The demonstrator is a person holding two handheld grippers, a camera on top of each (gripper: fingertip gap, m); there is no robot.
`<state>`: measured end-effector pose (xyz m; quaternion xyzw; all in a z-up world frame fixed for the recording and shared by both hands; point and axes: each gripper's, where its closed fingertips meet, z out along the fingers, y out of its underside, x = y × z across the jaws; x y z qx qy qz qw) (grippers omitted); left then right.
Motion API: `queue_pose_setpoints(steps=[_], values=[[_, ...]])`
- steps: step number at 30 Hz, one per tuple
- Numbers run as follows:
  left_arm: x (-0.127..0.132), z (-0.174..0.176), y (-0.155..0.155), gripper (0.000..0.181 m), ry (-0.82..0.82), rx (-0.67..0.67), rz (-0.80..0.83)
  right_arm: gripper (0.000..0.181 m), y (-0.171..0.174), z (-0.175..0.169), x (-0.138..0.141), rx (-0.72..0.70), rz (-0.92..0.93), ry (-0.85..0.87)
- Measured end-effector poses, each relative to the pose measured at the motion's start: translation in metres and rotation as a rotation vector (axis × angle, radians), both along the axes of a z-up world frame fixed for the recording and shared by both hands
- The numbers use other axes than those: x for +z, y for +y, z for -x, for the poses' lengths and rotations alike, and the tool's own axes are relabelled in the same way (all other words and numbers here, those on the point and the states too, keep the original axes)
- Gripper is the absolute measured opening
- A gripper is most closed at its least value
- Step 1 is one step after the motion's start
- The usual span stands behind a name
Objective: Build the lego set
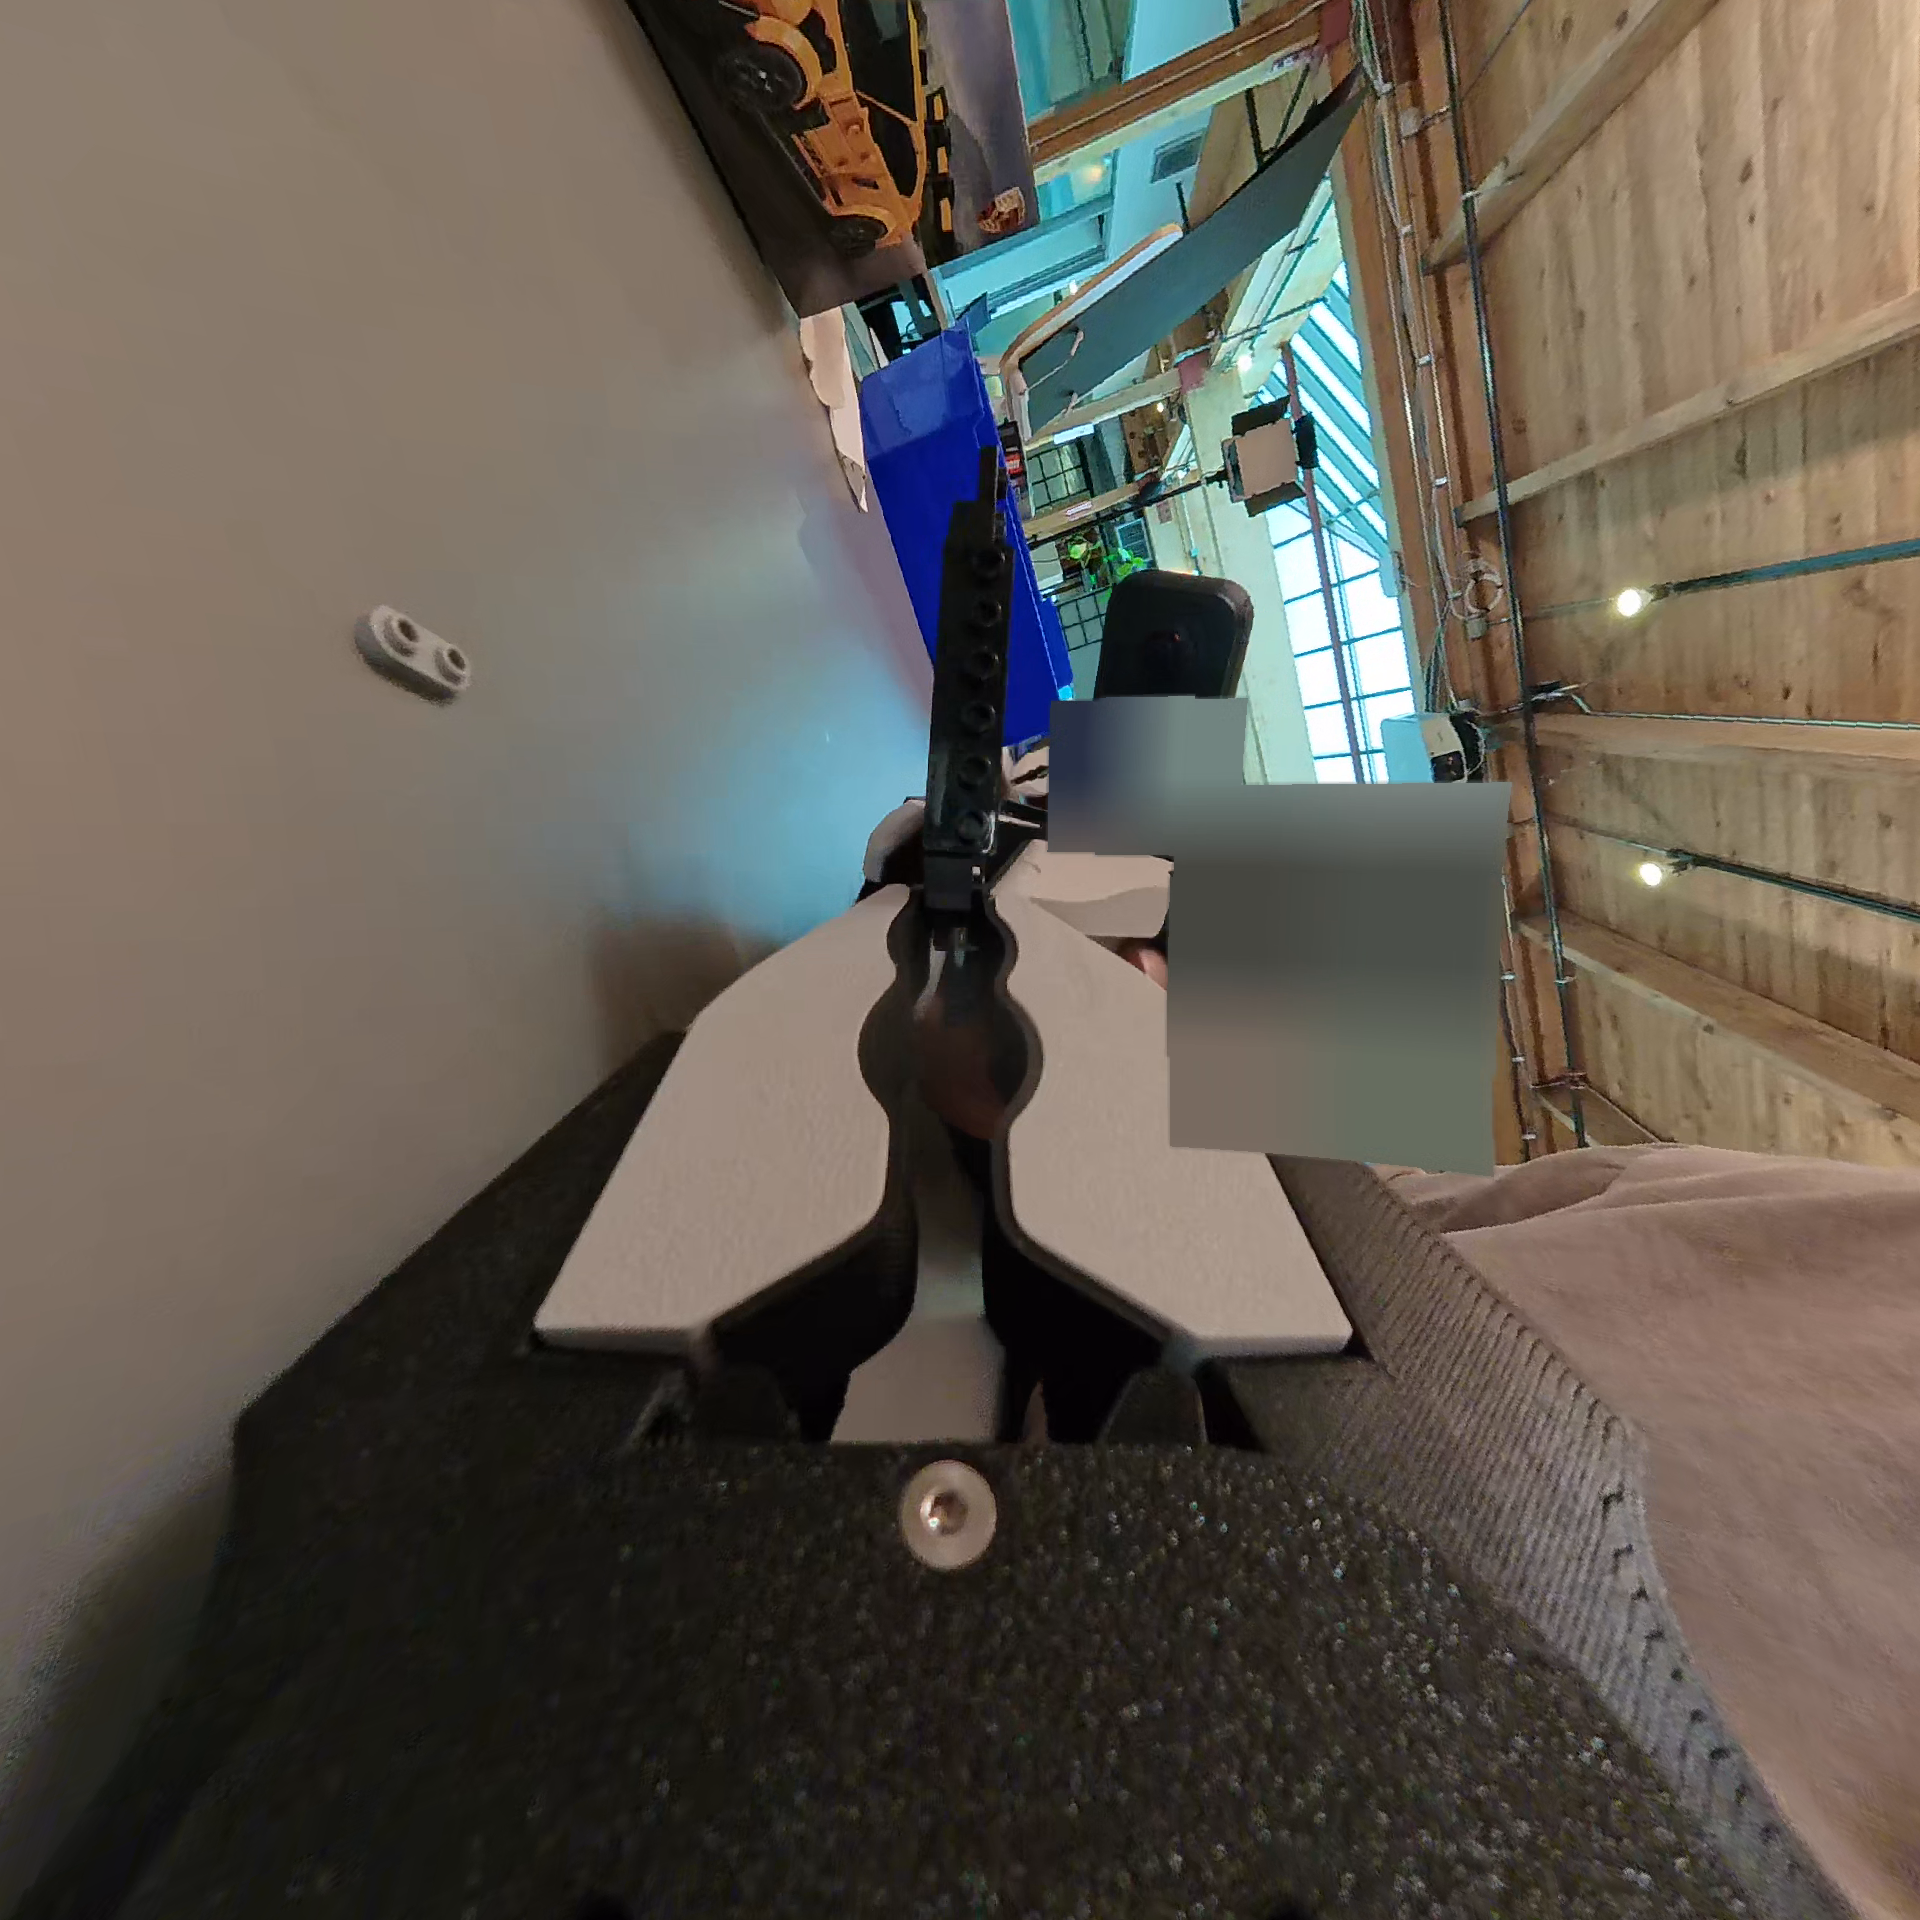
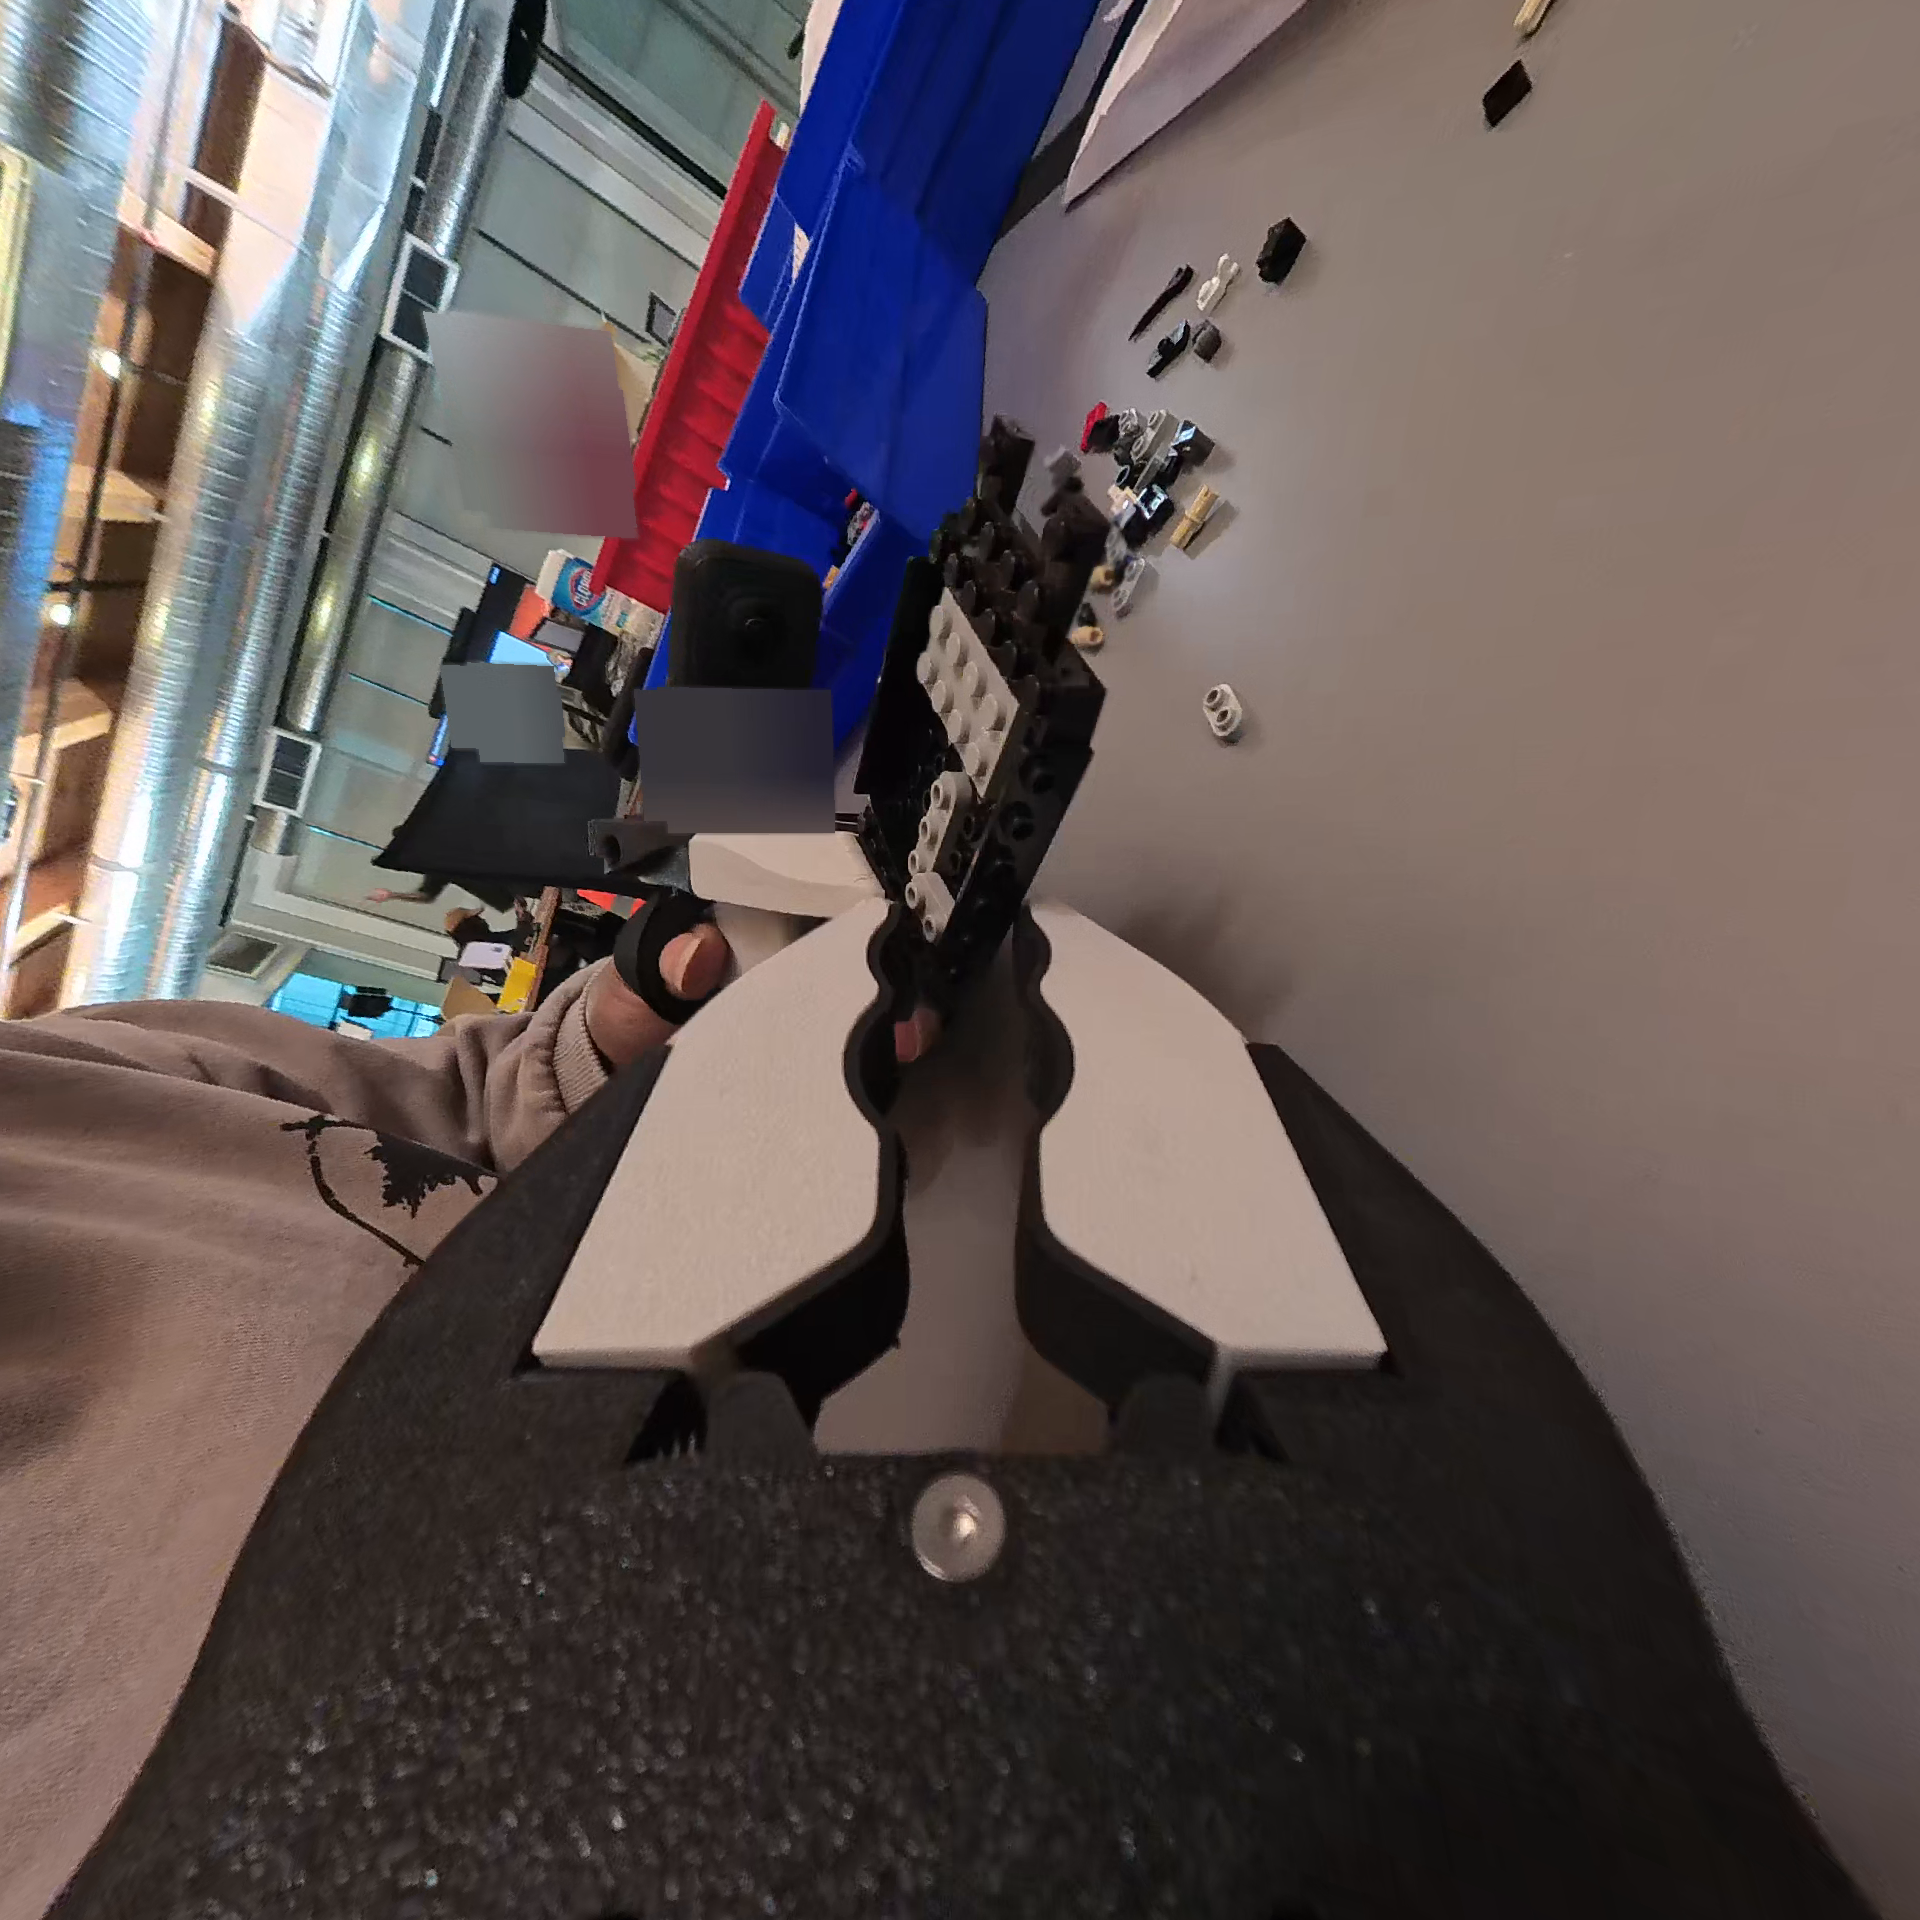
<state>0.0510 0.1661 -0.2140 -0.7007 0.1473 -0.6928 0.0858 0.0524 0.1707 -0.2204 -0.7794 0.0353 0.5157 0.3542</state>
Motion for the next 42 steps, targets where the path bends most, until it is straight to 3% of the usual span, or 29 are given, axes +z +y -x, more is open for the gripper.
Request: queue_pose_setpoints(steps=[8,15,22,30,42], values=[[0.003,0.000,-0.001,0.009,-0.001,-0.003,-0.036,0.016,0.001,0.000,0.003,-0.006,-0.015,0.031],[0.008,0.000,-0.006,0.009,-0.002,-0.044,-0.192,0.014,-0.003,0.000,0.009,0.028,-0.049,0.044],[0.010,-0.001,-0.017,0.009,-0.015,-0.120,-0.277,0.013,-0.011,-0.002,0.014,0.128,-0.116,-0.047],[0.008,-0.005,-0.036,0.009,0.014,-0.233,-0.427,0.012,-0.034,-0.008,0.011,0.353,-0.137,-0.196],[0.007,-0.008,-0.042,0.009,0.010,-0.236,-0.381,0.016,-0.034,-0.005,0.013,0.297,-0.180,-0.178]])
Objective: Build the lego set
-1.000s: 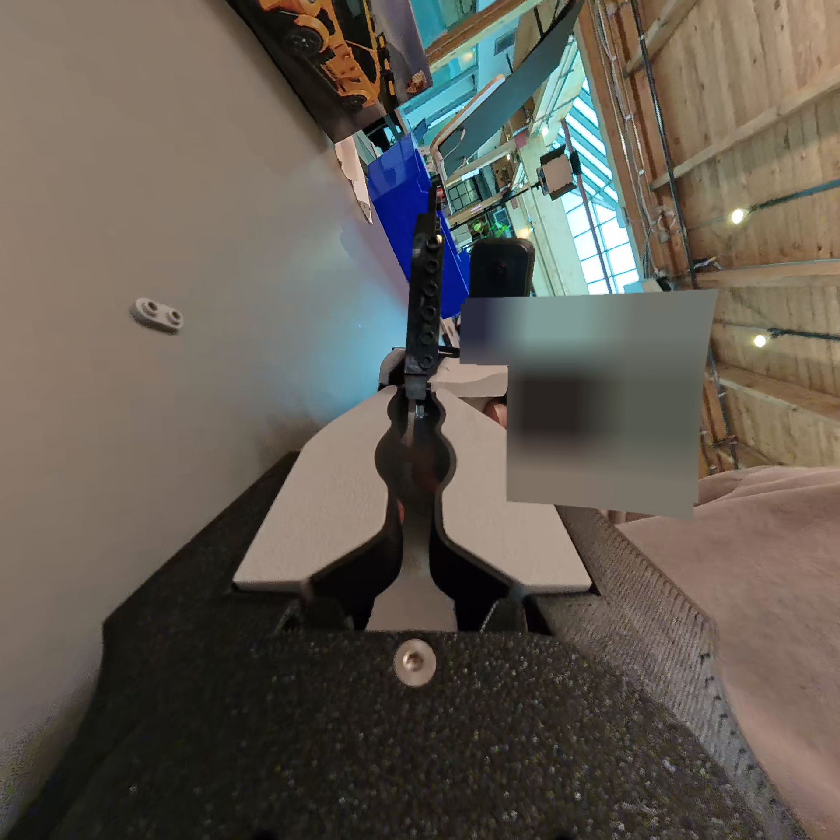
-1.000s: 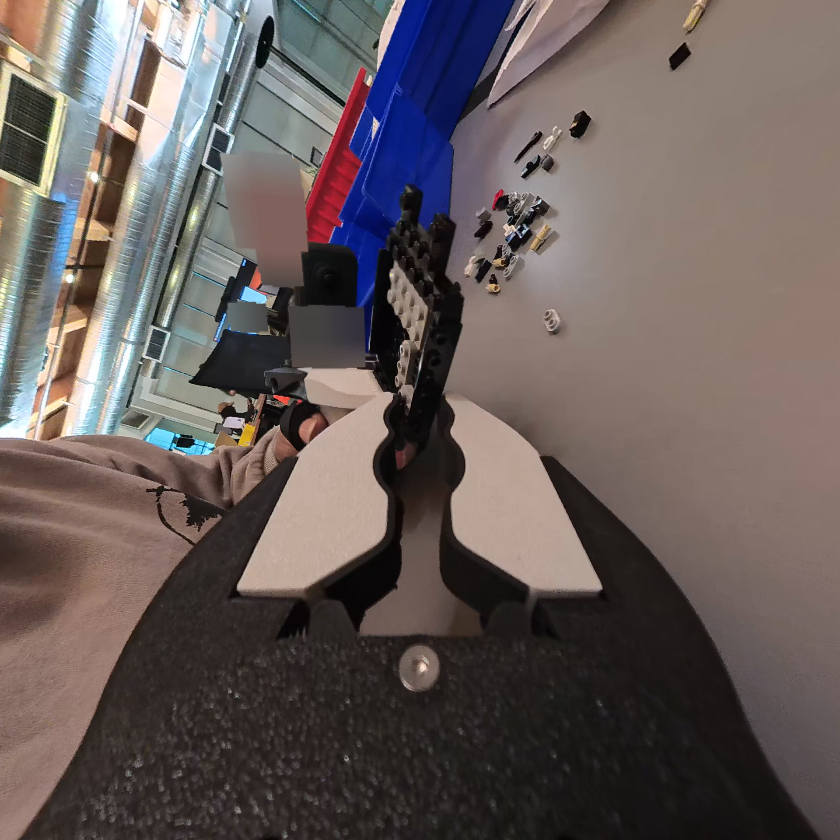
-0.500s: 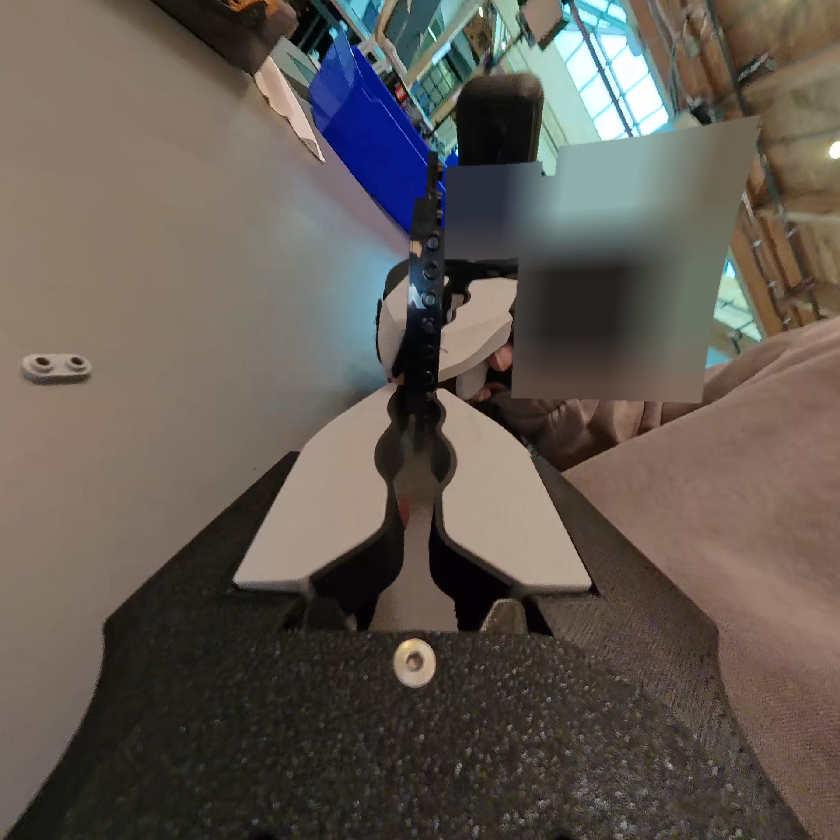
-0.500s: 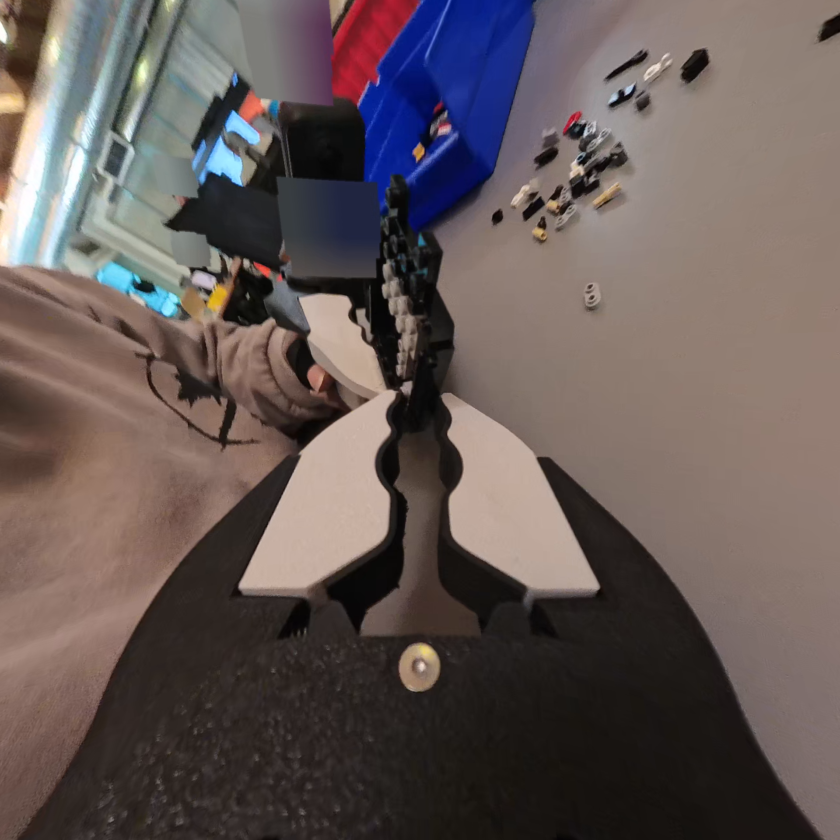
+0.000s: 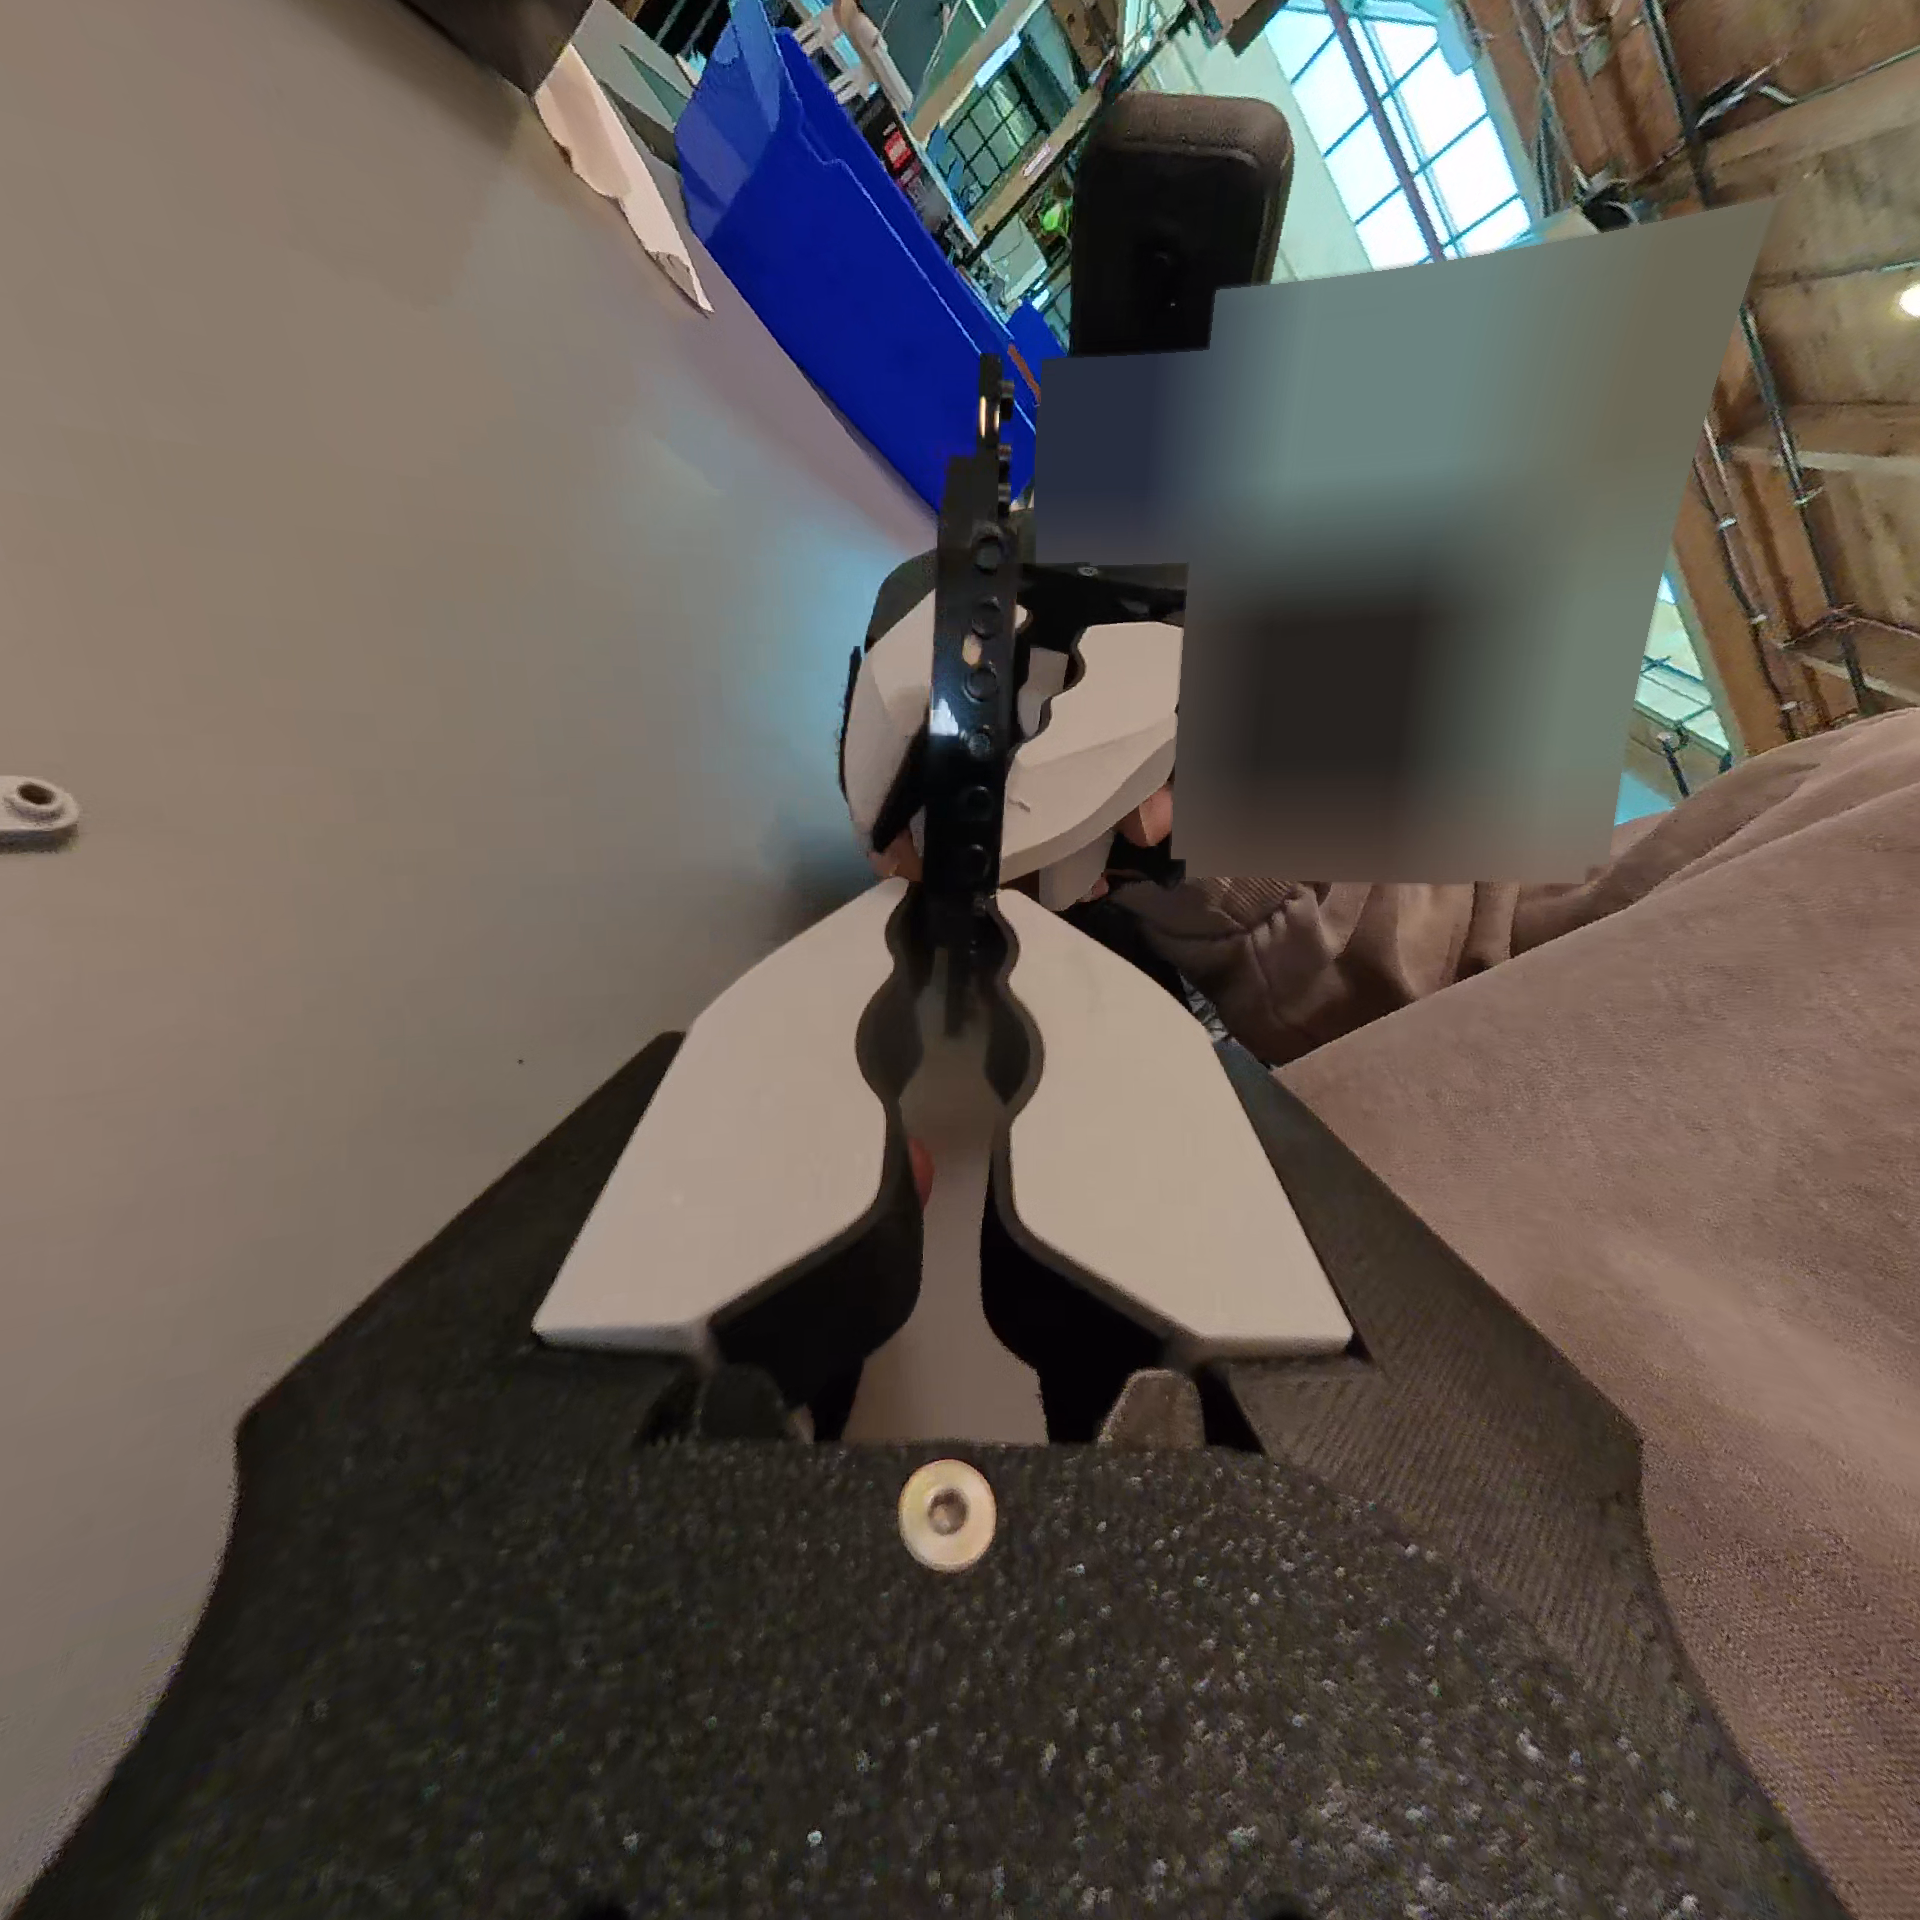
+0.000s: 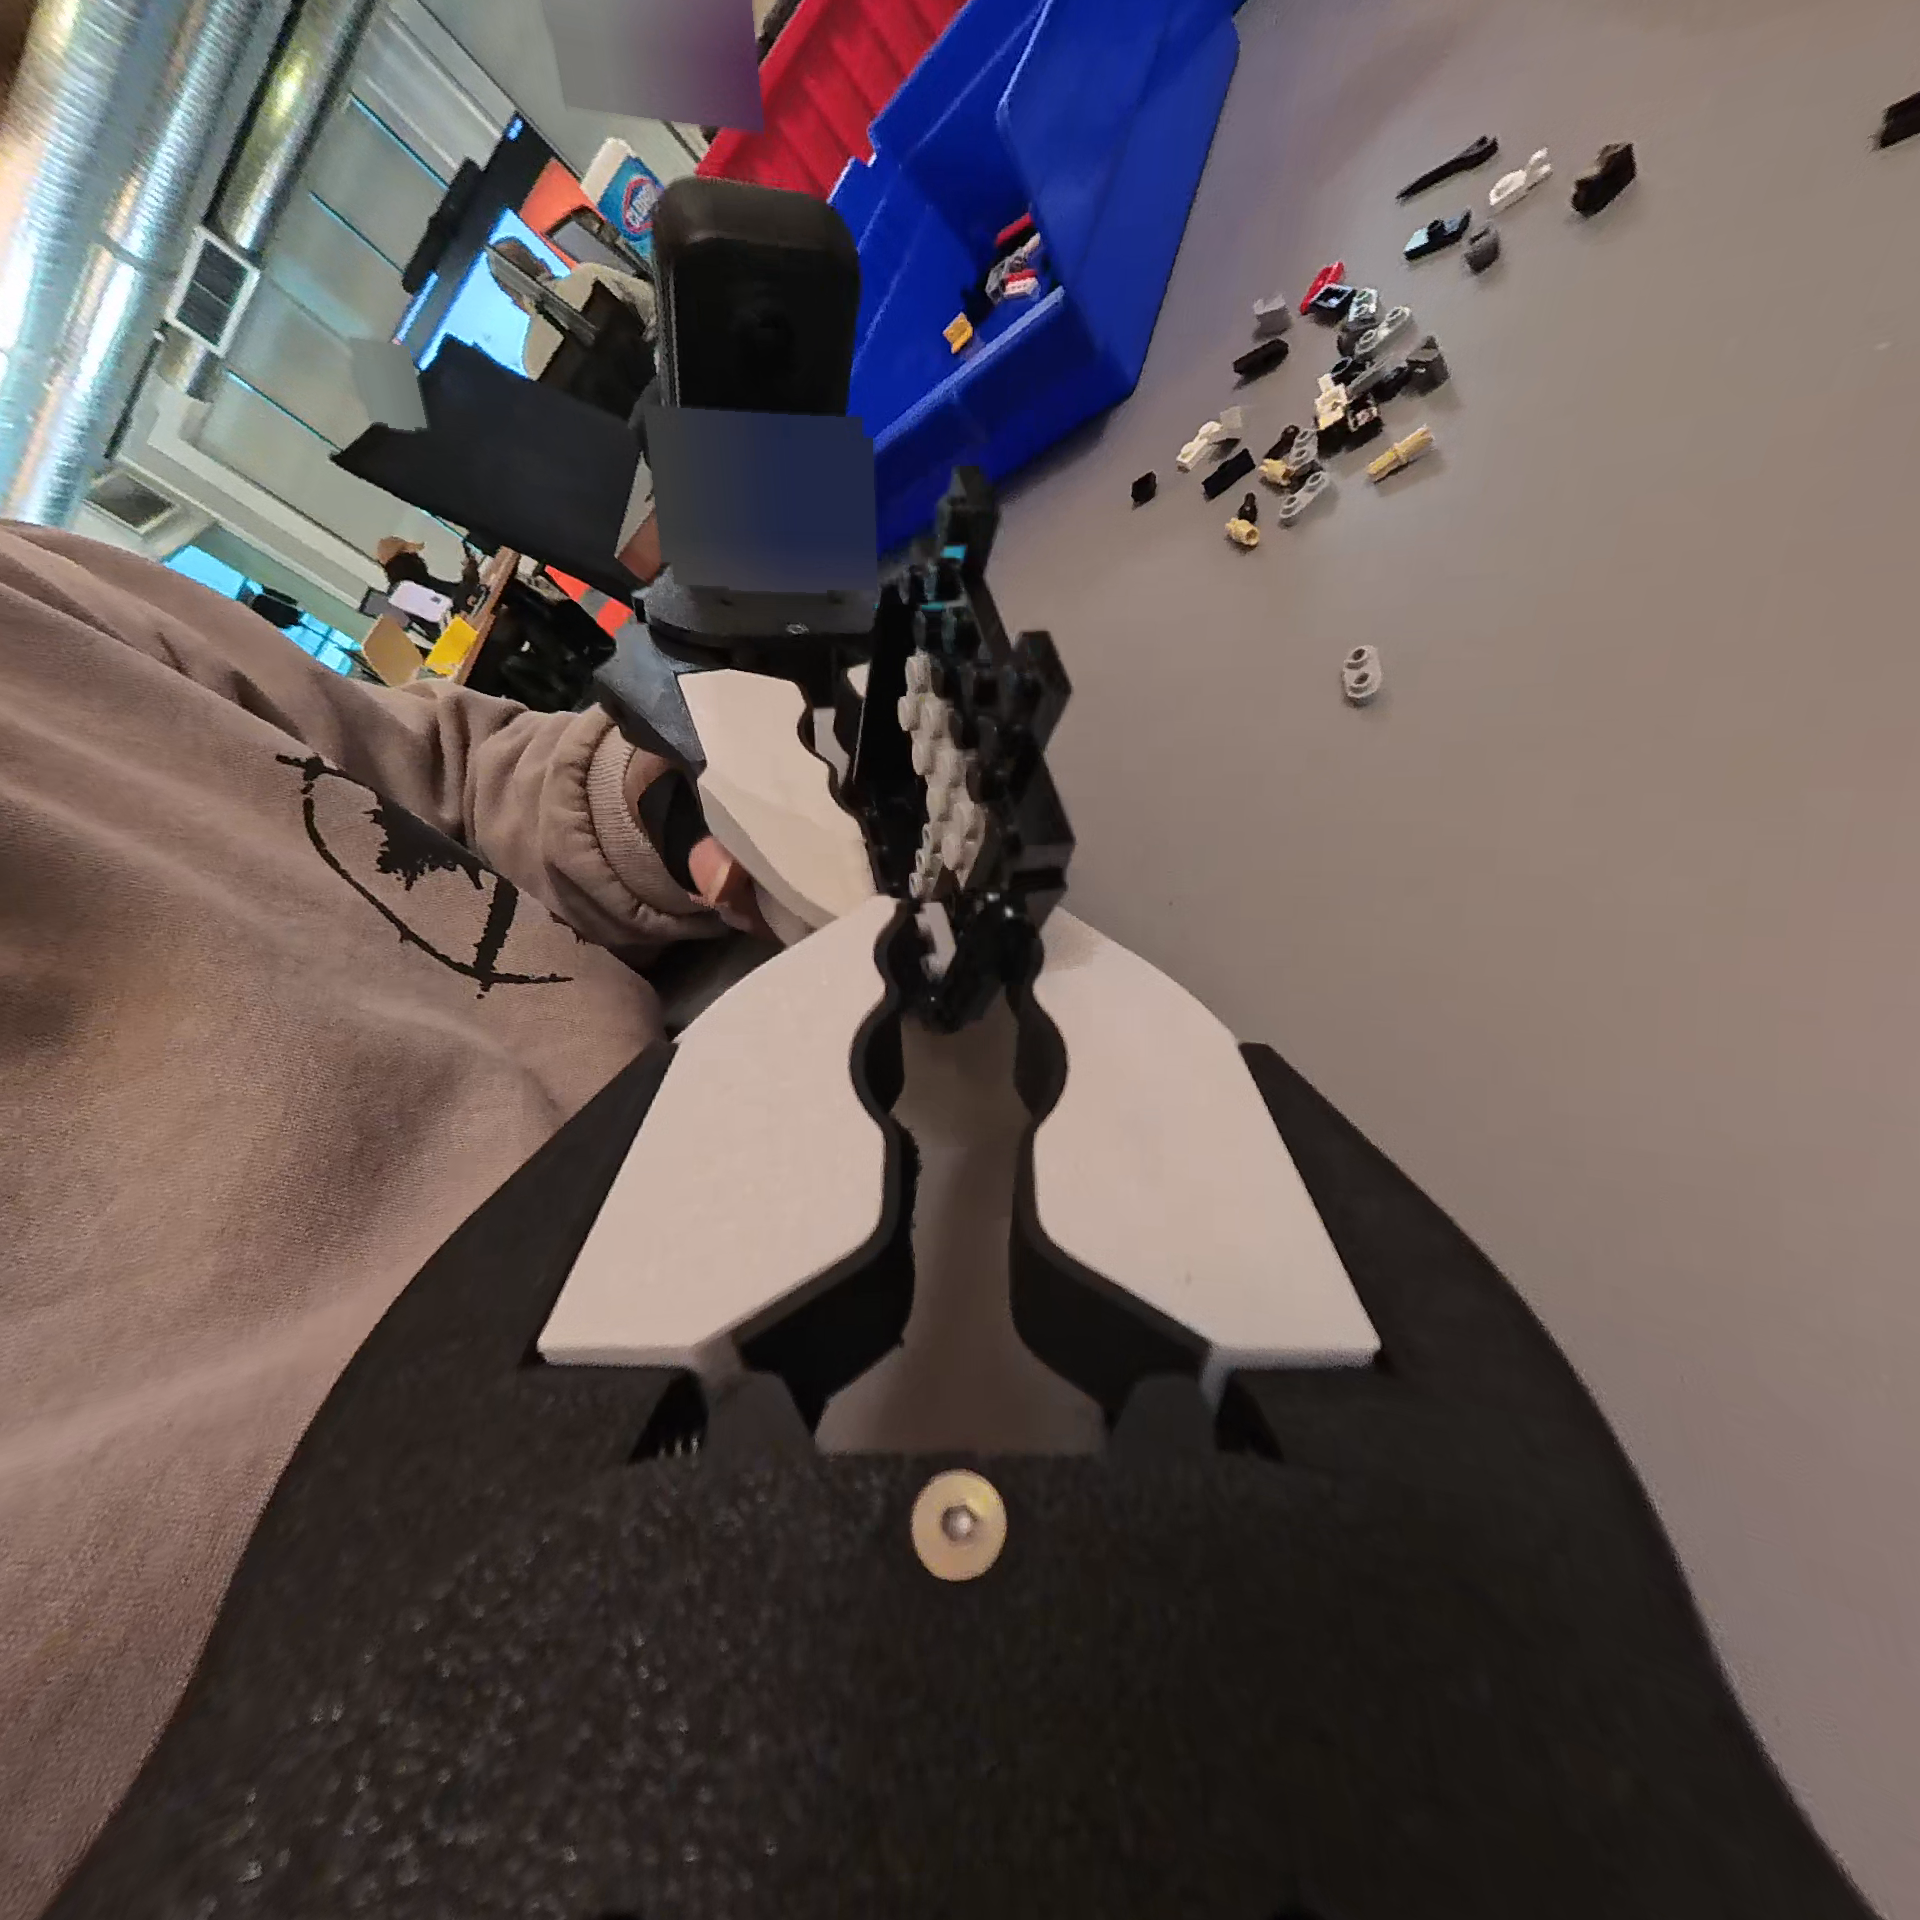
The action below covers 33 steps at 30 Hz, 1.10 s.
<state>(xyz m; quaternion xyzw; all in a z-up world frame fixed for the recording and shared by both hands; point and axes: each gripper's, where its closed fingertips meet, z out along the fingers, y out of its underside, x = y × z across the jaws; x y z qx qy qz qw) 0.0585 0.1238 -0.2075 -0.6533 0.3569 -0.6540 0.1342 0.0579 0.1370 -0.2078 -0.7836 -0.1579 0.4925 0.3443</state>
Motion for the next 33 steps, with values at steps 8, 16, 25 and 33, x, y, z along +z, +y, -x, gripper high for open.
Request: queue_pose_setpoints(steps=[8,16,25,33], values=[[0.010,0.002,-0.001,0.009,-0.044,-0.013,0.028,0.013,-0.002,0.003,0.011,0.014,-0.047,0.024],[0.009,0.002,-0.004,0.009,-0.052,-0.033,0.081,0.010,-0.004,0.002,0.011,0.007,-0.160,-0.053],[0.019,0.001,0.014,0.009,-0.115,0.033,0.263,0.030,0.007,-0.012,0.031,-0.106,-0.084,0.201],[0.020,0.002,0.012,0.009,-0.107,0.048,0.222,0.018,0.009,-0.007,0.021,-0.161,-0.114,0.007]])
